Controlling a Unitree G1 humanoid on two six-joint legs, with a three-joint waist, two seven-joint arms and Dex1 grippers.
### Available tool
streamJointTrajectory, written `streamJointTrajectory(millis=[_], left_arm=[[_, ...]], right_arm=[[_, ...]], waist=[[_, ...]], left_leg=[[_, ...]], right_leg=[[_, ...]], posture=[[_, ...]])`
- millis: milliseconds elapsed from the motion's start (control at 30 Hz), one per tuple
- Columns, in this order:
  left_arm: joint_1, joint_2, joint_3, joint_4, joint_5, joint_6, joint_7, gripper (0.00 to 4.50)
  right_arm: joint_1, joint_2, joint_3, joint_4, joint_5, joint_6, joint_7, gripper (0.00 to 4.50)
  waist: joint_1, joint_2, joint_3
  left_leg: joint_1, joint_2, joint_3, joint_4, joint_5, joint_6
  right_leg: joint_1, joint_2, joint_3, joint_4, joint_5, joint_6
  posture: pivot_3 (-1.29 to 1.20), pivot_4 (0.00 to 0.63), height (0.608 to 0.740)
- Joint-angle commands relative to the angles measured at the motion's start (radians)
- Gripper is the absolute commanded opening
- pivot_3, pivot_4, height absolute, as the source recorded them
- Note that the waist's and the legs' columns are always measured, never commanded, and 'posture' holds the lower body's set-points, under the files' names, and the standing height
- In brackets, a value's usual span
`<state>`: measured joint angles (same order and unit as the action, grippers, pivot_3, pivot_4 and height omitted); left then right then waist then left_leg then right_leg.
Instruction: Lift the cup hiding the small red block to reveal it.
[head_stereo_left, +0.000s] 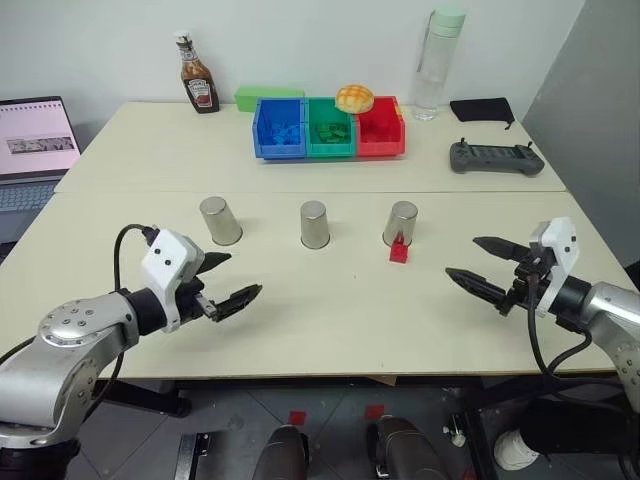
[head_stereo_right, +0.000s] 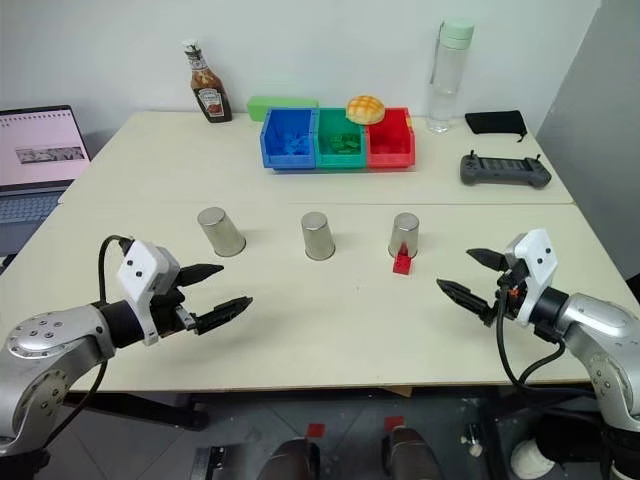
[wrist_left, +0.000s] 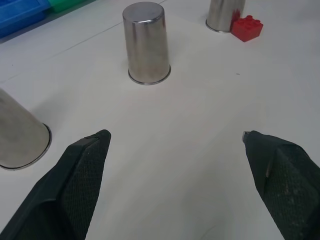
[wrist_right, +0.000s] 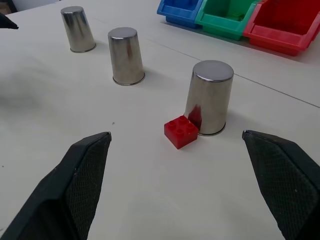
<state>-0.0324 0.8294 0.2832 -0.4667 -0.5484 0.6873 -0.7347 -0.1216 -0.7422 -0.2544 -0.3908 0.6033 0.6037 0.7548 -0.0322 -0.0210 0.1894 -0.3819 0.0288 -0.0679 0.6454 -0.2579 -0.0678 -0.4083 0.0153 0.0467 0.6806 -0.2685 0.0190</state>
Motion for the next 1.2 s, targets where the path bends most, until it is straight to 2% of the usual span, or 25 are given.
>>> streamJointTrajectory(millis=[33, 600, 1200], left_arm=[[-0.005, 0.014, 0.053, -0.012, -0.012, -0.026, -0.018, 4.50], [0.034, 0.009, 0.046, -0.046, 0.025, -0.029, 0.007, 4.50], [0.034, 0.012, 0.038, -0.043, 0.026, -0.023, 0.009, 4.50]], right_arm=[[-0.002, -0.004, -0.022, -0.042, 0.011, -0.001, -0.011, 4.47], [-0.035, -0.001, 0.007, -0.039, 0.016, 0.012, -0.016, 4.47], [0.010, -0.003, -0.010, -0.021, 0.003, -0.026, 0.011, 4.47]], waist=[[0.000, 0.000, 0.000], [0.000, 0.000, 0.000], [0.000, 0.000, 0.000]], left_leg=[[0.000, 0.000, 0.000, 0.000, 0.000, 0.000], [0.000, 0.000, 0.000, 0.000, 0.000, 0.000], [0.000, 0.000, 0.000, 0.000, 0.000, 0.000]], right_leg=[[0.000, 0.000, 0.000, 0.000, 0.000, 0.000], [0.000, 0.000, 0.000, 0.000, 0.000, 0.000], [0.000, 0.000, 0.000, 0.000, 0.000, 0.000]], posture=[[0.00, 0.150, 0.740], [0.00, 0.150, 0.740], [0.00, 0.150, 0.740]])
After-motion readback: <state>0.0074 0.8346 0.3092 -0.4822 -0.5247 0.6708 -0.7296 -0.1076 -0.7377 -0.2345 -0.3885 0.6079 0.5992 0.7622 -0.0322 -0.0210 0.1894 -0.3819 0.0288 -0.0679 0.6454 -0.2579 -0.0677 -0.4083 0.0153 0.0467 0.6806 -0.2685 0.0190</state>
